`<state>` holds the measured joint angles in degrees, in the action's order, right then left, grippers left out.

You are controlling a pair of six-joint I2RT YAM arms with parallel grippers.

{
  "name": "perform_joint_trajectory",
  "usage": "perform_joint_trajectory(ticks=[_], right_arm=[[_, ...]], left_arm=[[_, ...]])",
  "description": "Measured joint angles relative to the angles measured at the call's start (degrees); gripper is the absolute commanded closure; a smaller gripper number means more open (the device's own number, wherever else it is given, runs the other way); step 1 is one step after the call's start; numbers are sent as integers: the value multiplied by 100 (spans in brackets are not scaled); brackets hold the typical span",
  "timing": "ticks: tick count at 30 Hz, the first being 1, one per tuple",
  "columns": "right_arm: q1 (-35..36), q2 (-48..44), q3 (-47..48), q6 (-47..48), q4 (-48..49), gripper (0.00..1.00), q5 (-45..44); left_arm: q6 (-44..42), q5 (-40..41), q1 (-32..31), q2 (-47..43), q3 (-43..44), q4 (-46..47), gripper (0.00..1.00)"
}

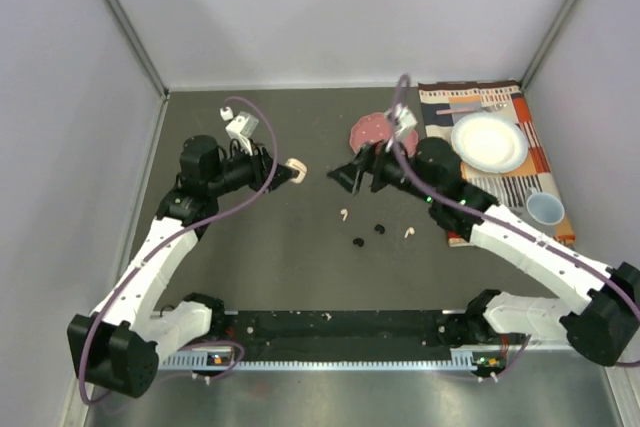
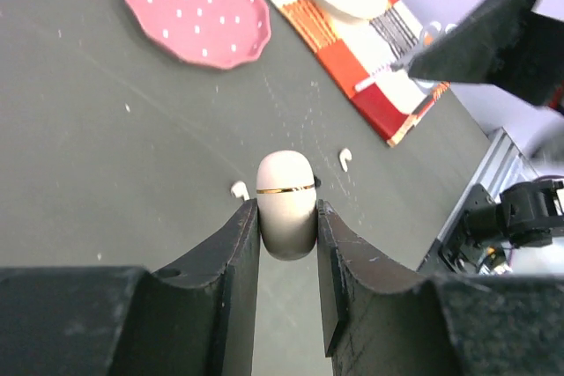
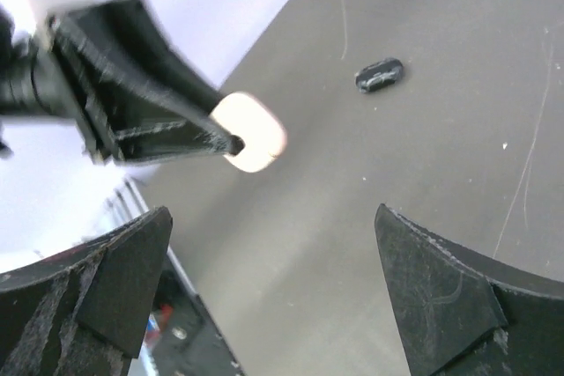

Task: Insert the wireless bluetooth earbuds into the charging case
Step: Pass from the left arm to the right

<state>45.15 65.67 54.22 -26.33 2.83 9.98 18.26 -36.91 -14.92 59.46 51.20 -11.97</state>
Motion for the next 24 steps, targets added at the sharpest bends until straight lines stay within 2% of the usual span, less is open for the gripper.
perform_joint_trajectory(ticks=[5, 10, 16, 20, 24], right_arm=[[-940, -55, -17, -1788, 11, 2, 428], [-955, -114, -317, -3283, 420, 2, 927], [-955, -643, -1416, -4369, 750, 2, 616], [-955, -833, -1746, -4859, 866, 1, 256], [-953, -892, -1906, -5257, 1241, 1, 42]], left_arm=[[442, -24, -68, -260, -791, 2022, 100], [645, -9, -575, -247, -1801, 4527, 100], [702, 186, -1344, 610, -2634, 7350, 100], [951, 289, -1469, 1537, -2739, 7936, 100], [802, 693, -1751, 1725, -2787, 8091, 100]])
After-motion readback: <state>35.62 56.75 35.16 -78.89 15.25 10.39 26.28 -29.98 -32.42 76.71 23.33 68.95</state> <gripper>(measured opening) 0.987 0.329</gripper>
